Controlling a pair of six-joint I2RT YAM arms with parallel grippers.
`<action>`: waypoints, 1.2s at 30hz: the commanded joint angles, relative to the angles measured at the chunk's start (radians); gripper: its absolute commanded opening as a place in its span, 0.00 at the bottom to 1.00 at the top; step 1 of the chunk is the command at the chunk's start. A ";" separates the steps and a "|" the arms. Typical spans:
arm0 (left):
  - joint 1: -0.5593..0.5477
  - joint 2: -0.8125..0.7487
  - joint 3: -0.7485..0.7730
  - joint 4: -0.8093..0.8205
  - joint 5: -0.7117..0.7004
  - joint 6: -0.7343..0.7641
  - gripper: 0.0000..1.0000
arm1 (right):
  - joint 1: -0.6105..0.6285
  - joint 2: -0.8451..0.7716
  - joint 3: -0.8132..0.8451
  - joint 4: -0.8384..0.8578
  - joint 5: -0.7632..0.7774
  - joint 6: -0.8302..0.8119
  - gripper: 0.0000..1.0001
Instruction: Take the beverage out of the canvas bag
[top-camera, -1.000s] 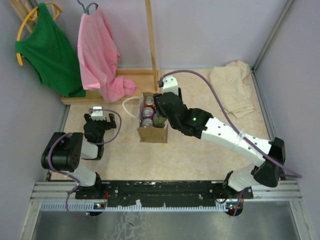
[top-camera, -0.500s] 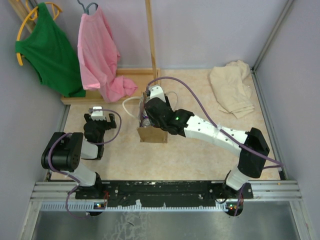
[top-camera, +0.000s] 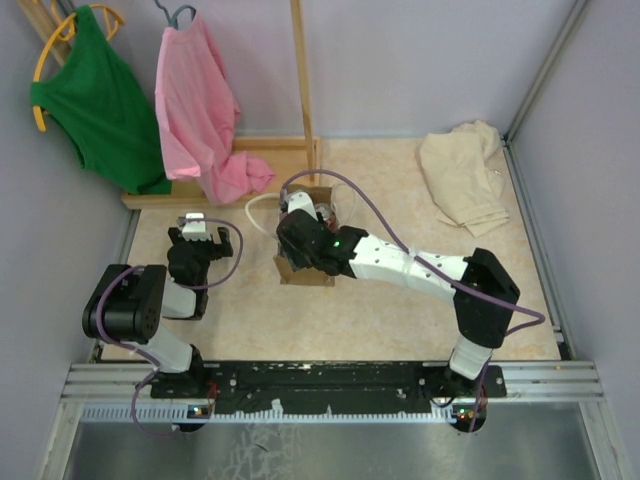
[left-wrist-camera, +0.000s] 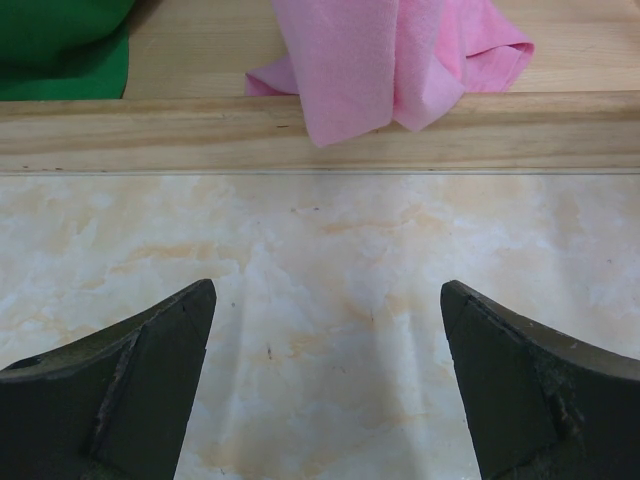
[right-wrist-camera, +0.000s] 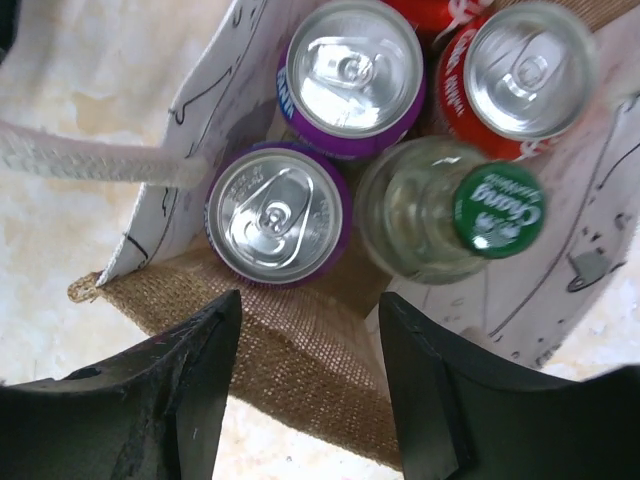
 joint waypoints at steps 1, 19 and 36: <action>-0.005 0.010 0.019 0.027 -0.002 0.006 1.00 | 0.024 0.022 -0.013 -0.008 -0.074 0.019 0.59; -0.005 0.010 0.019 0.027 -0.003 0.006 1.00 | 0.033 0.147 0.019 0.012 -0.057 0.003 0.89; -0.007 0.010 0.017 0.030 -0.004 0.006 1.00 | 0.033 0.244 0.073 0.076 -0.070 0.010 0.77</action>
